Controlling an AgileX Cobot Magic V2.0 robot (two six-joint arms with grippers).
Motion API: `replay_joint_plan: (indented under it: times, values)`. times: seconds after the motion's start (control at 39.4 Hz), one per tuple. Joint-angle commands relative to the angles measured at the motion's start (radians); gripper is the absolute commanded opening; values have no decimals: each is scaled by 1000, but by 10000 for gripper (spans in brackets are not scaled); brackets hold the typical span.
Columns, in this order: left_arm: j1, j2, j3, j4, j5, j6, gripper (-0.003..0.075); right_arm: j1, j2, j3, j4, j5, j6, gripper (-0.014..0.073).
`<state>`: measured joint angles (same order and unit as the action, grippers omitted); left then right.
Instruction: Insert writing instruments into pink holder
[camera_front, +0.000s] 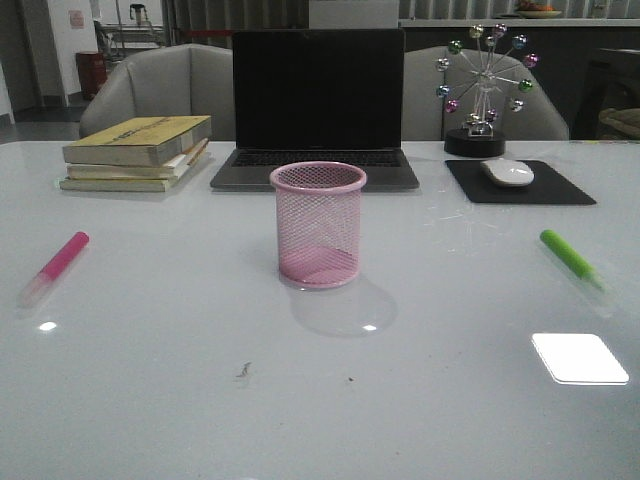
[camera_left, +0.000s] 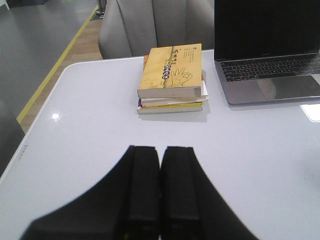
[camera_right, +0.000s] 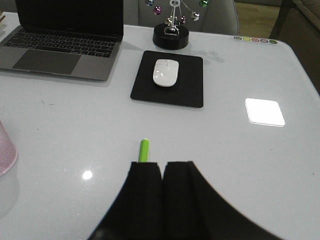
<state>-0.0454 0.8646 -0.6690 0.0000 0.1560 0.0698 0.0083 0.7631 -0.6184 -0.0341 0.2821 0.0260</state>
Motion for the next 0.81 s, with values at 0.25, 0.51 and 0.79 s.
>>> replay_joint_plan:
  times: [0.25, 0.51, 0.79]
  values:
    - [3, -37, 31, -59, -116, -5, 94, -2, 92, -119, -14, 64, -9, 59]
    - [3, -99, 31, -59, -121, -5, 174, -2, 92, -119, -14, 70, -9, 280]
    - [3, -103, 31, -59, -121, -5, 530, -2, 92, -119, -13, 70, -9, 468]
